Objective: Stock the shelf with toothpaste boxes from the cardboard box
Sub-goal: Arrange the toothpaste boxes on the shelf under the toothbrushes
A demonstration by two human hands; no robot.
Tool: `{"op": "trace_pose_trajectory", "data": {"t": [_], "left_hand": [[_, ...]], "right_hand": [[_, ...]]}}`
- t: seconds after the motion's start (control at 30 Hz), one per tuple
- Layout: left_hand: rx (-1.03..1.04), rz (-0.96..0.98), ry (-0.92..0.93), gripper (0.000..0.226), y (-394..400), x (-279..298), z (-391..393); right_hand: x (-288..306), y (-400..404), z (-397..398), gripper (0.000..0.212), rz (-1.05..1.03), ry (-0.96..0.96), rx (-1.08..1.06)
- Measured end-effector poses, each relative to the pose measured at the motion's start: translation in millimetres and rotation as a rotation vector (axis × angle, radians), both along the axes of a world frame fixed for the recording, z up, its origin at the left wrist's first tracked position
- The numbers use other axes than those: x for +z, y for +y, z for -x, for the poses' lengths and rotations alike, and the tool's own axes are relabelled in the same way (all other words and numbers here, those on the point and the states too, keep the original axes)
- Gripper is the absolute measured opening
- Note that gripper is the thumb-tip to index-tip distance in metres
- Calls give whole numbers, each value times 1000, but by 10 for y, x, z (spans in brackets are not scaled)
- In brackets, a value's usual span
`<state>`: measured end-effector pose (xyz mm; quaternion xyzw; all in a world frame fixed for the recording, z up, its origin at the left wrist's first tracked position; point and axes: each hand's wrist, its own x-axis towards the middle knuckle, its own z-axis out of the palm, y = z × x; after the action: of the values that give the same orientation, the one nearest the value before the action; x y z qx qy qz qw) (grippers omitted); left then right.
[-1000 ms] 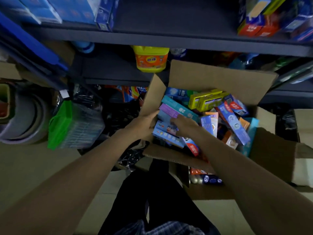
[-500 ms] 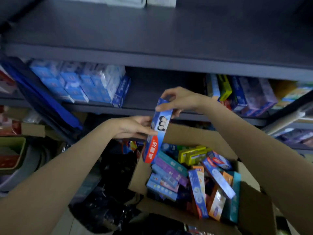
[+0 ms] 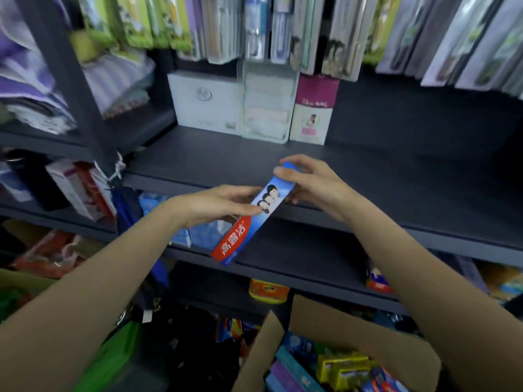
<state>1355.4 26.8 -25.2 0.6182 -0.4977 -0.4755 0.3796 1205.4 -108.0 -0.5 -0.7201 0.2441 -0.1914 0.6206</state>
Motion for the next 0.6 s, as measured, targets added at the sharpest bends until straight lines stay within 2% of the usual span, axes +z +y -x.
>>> {"op": "trace_pose_trajectory", "data": {"t": [0.07,0.17,0.2,0.27,0.37,0.47,0.53,0.6], "left_hand": [[75,69,-152,52,-22,87,-164],[335,188,-475,49,-8,172,-471],[435,196,-518,51,31,178,-554],[554,224,-433,54,139,167,-653],[549,300,-62,37,254,148,-650],[628,286,125,14,266,151,-665],[676,237,167,15,256,142,-734],[702,197,188,24,251,127,-816]], "right_hand": [[48,-28,-64,27,-66,-63,1],[25,-88,-126,15,-191,-194,-20],[9,-108,-145,12,-233,-226,-24],[-4,-138,-200,11,-352,-279,-66],[37,-146,-296,22,-521,-243,-194],[85,-134,-356,35,-459,2,-226],[113,-126,-399,43,-380,118,-226],[153,-108,-462,43,-344,128,-232]]}}
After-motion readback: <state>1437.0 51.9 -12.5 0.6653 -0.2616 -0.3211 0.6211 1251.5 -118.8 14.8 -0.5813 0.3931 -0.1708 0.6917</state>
